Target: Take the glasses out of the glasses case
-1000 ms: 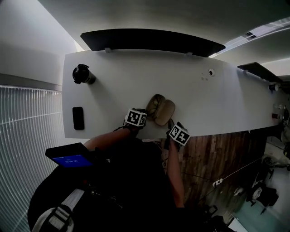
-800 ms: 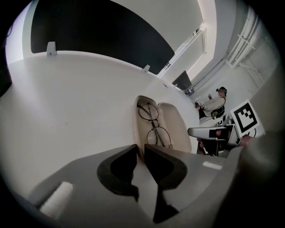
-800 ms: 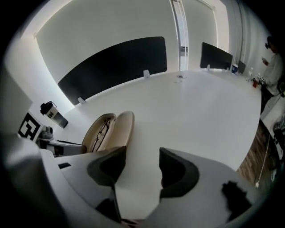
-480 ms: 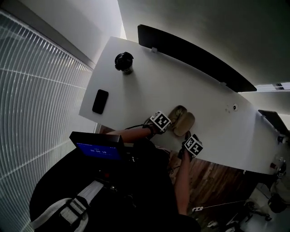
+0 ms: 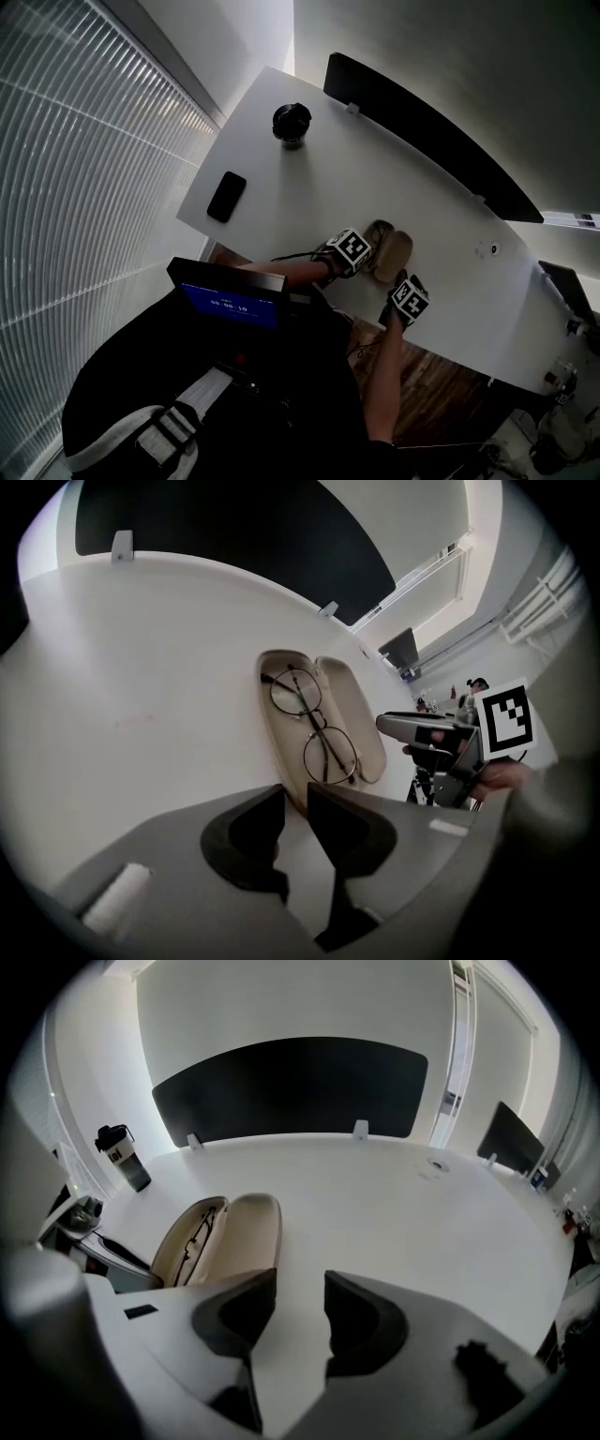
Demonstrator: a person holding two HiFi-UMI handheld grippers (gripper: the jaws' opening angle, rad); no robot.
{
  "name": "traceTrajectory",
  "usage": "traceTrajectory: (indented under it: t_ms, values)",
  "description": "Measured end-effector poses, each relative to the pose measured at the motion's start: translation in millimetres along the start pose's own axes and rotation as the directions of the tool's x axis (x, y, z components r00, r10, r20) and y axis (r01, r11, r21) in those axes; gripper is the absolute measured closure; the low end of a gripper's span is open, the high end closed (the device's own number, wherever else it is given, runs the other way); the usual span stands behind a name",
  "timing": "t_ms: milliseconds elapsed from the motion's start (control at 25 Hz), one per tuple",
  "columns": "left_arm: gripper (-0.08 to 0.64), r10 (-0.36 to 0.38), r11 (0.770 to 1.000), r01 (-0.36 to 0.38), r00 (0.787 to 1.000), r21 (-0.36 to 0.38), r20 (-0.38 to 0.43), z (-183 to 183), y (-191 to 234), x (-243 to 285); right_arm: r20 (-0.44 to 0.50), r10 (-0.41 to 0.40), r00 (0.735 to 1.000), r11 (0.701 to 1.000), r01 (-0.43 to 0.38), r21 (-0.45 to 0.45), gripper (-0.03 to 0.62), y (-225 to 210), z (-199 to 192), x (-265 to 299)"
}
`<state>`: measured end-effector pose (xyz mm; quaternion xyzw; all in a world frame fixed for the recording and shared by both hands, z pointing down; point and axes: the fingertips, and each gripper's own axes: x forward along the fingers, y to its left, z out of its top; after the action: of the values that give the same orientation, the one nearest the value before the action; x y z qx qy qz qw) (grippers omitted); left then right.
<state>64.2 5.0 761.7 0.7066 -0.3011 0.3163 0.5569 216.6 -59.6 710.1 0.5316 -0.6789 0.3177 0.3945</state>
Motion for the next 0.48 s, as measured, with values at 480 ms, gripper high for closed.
traceTrajectory:
  t_ms: [480]
  values:
    - [0.473,-0.077,0.984,0.077,0.997,-0.162,0.005,-5.6,4.2,-14.2,-0.016,0.003,1.0,0.988,-0.006,-0.154,0.454,24.7,24.8,12.5]
